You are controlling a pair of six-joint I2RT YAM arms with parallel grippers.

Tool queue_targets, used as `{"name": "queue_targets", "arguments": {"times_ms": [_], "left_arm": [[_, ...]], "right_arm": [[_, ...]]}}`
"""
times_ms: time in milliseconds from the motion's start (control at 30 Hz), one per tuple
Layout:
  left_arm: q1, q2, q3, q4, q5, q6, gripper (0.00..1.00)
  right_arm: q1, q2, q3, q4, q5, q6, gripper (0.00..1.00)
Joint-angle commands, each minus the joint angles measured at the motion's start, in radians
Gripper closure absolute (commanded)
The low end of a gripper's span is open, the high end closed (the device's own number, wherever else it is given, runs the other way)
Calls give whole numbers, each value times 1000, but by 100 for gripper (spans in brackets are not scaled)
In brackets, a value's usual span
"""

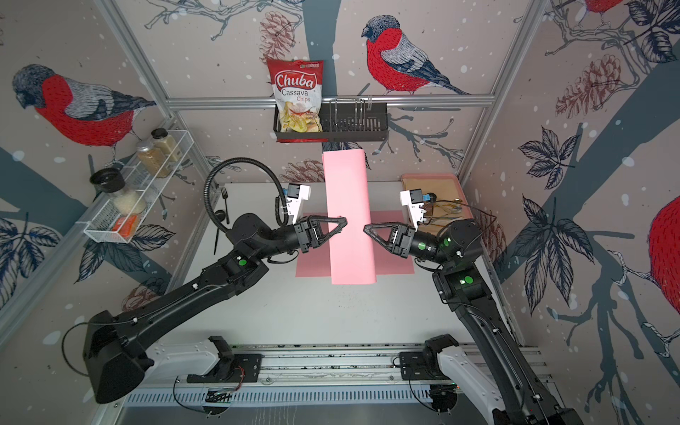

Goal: Fold the rectangular paper in half along the long edge
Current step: Fold the paper.

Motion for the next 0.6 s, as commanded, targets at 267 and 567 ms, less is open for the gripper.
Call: {"name": "queue_targets", "arguments": {"times_ms": [267, 567], "left_arm": [[-3, -10, -30, 175, 3, -49, 92], [-3, -12, -58, 257, -4, -82, 92]], "right_arm": [[5, -51, -87, 179, -85, 93, 27], [31, -80, -170, 334, -84, 178, 25]]}}
